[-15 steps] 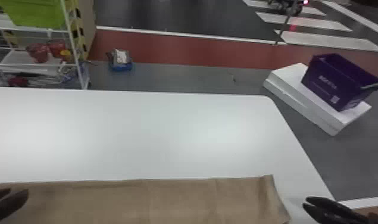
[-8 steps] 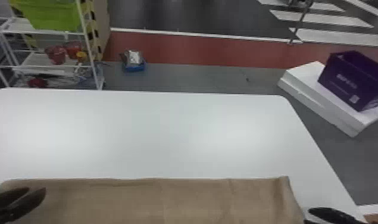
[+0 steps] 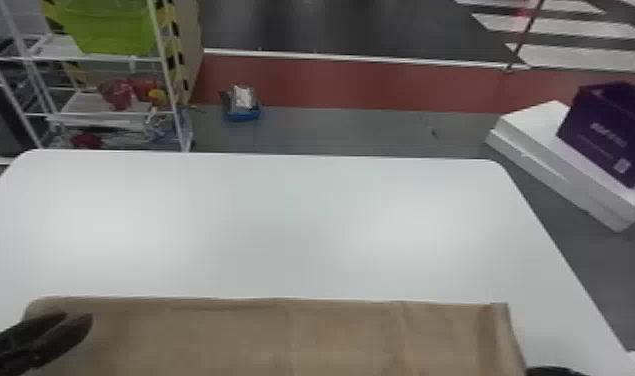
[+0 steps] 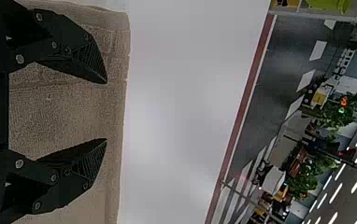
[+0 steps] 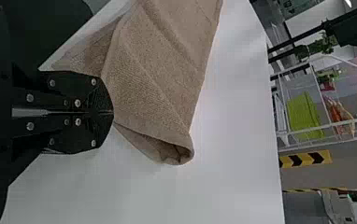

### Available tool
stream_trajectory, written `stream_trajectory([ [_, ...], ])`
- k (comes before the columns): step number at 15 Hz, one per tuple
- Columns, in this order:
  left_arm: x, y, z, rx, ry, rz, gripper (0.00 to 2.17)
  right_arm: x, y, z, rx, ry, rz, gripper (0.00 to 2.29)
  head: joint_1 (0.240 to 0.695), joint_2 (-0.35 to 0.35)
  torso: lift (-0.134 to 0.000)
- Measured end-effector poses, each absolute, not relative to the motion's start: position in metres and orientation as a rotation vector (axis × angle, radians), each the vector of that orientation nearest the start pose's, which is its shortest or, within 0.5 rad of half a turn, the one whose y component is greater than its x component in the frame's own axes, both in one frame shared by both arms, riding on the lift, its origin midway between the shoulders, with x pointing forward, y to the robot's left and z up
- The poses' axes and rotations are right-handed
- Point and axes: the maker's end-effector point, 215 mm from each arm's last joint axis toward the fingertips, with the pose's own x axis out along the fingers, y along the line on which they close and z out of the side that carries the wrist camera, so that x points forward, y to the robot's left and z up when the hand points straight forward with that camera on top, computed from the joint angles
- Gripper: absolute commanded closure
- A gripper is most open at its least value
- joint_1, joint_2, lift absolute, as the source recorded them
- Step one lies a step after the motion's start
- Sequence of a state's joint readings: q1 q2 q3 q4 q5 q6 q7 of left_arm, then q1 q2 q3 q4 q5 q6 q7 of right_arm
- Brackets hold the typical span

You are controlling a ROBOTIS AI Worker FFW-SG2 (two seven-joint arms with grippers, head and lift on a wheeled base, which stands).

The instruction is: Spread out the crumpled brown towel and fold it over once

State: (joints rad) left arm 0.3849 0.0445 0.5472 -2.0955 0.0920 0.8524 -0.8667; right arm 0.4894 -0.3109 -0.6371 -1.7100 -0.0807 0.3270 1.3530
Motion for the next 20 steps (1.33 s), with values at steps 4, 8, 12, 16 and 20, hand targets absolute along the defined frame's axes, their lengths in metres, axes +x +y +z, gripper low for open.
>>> stream_trajectory([
  [4, 0.374, 0.340, -0.436, -0.296, 0.592, -0.324, 0.53, 0.285, -0.408, -0.455, 0.084, 0.603, 0.725, 1.51, 0.695, -0.121, -0.123],
  [8, 0.372, 0.342, -0.436, -0.295, 0.595, -0.317, 0.53, 0.277, -0.413, -0.434, 0.104, 0.566, 0.719, 1.51, 0.695, -0.128, -0.123],
  [12, 0.368, 0.341, -0.435, -0.298, 0.596, -0.317, 0.53, 0.262, -0.426, -0.421, 0.110, 0.567, 0.694, 1.51, 0.695, -0.156, -0.123],
  [16, 0.367, 0.338, -0.435, -0.302, 0.597, -0.326, 0.53, 0.251, -0.427, -0.436, 0.098, 0.601, 0.699, 0.00, 0.695, -0.170, -0.123],
  [20, 0.359, 0.344, -0.432, -0.298, 0.597, -0.315, 0.53, 0.255, -0.431, -0.441, 0.077, 0.608, 0.691, 0.05, 0.695, -0.168, -0.123],
])
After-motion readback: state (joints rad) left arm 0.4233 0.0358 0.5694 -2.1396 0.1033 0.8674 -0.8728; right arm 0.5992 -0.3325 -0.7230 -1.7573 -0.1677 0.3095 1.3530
